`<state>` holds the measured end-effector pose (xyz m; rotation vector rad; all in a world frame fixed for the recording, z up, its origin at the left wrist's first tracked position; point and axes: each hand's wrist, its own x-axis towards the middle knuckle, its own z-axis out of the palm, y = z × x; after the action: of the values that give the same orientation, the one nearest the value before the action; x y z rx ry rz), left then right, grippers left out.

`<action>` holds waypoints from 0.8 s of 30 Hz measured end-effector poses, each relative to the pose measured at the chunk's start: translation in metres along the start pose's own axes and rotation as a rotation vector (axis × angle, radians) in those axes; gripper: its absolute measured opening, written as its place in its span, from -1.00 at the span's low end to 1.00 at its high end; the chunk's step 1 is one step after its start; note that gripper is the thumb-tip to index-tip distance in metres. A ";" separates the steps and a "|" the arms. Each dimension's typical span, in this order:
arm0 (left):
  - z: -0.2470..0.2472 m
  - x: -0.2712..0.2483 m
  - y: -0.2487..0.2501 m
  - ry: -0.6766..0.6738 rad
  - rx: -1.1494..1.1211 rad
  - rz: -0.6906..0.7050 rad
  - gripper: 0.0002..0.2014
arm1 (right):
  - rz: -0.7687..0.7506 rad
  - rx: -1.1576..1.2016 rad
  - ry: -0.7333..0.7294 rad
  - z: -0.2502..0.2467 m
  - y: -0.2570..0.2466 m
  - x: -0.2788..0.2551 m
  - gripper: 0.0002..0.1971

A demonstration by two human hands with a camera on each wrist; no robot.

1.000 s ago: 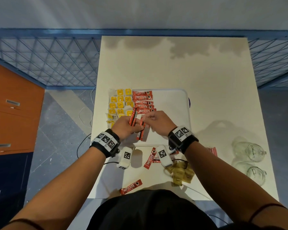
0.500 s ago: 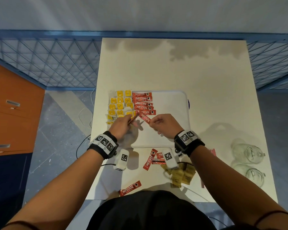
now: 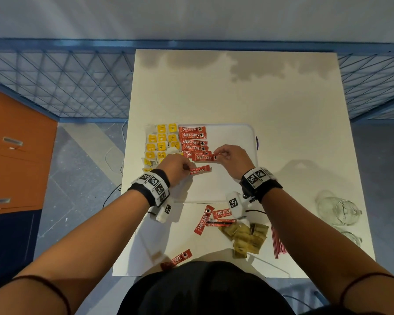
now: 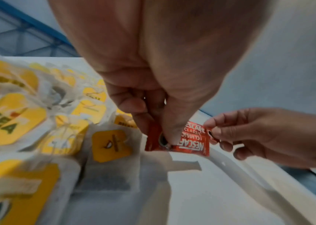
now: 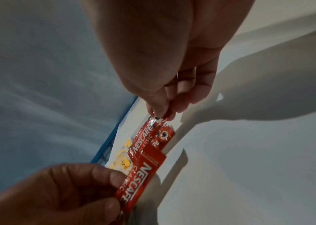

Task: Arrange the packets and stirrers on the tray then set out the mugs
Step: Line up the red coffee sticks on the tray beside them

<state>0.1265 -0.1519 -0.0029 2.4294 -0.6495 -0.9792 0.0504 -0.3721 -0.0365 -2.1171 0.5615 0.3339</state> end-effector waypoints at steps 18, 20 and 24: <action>0.007 -0.011 -0.006 -0.020 0.013 -0.048 -0.92 | 0.025 -0.162 0.026 0.028 -0.005 0.010 -0.98; 0.008 -0.011 -0.015 -0.016 -0.107 -0.084 -0.87 | 0.035 -0.187 0.026 0.029 -0.009 0.008 -0.88; 0.008 -0.013 -0.023 0.032 -0.445 -0.173 -0.85 | 0.019 -0.163 0.037 0.023 -0.019 -0.002 -0.79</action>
<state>0.1179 -0.1283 -0.0139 2.1207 -0.1827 -1.0224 0.0574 -0.3433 -0.0353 -2.2802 0.5934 0.3632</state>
